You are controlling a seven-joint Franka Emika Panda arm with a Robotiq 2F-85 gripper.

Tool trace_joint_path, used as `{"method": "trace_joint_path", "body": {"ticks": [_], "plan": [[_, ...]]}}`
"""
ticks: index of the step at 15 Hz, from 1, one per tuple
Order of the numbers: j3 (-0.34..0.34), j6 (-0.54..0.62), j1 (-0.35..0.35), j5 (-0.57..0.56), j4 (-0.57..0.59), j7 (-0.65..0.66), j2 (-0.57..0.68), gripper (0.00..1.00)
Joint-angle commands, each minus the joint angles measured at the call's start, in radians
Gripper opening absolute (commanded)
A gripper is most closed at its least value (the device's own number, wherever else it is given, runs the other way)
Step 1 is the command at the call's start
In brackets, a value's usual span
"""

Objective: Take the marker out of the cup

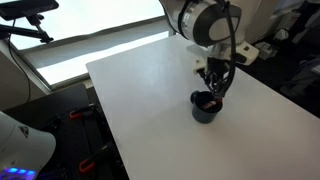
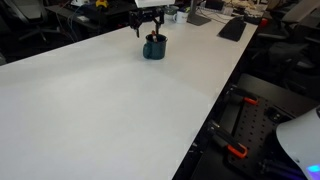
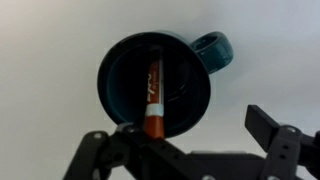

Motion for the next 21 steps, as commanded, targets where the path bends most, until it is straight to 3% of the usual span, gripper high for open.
{"method": "trace_joint_path", "body": {"ticks": [1, 7, 8, 9, 10, 11, 12, 13, 16, 21], "plan": [[-0.032, 0.111, 0.029, -0.003, -0.006, 0.073, 0.021, 1.0], [-0.092, 0.194, 0.07, -0.001, 0.012, 0.152, 0.064, 1.0], [-0.096, 0.177, 0.07, -0.001, 0.017, 0.148, 0.068, 0.75], [-0.103, 0.156, 0.074, -0.007, 0.024, 0.146, 0.071, 0.97], [-0.108, 0.16, 0.077, -0.004, 0.025, 0.153, 0.072, 0.95], [-0.093, 0.165, 0.063, 0.01, 0.025, 0.132, 0.069, 0.68], [-0.101, 0.157, 0.069, 0.001, 0.025, 0.134, 0.069, 0.7], [-0.09, 0.176, 0.058, 0.008, 0.013, 0.117, 0.064, 0.93], [-0.095, 0.176, 0.057, 0.007, 0.018, 0.117, 0.064, 0.7], [-0.096, 0.175, 0.058, 0.007, 0.019, 0.117, 0.064, 0.7]]}}
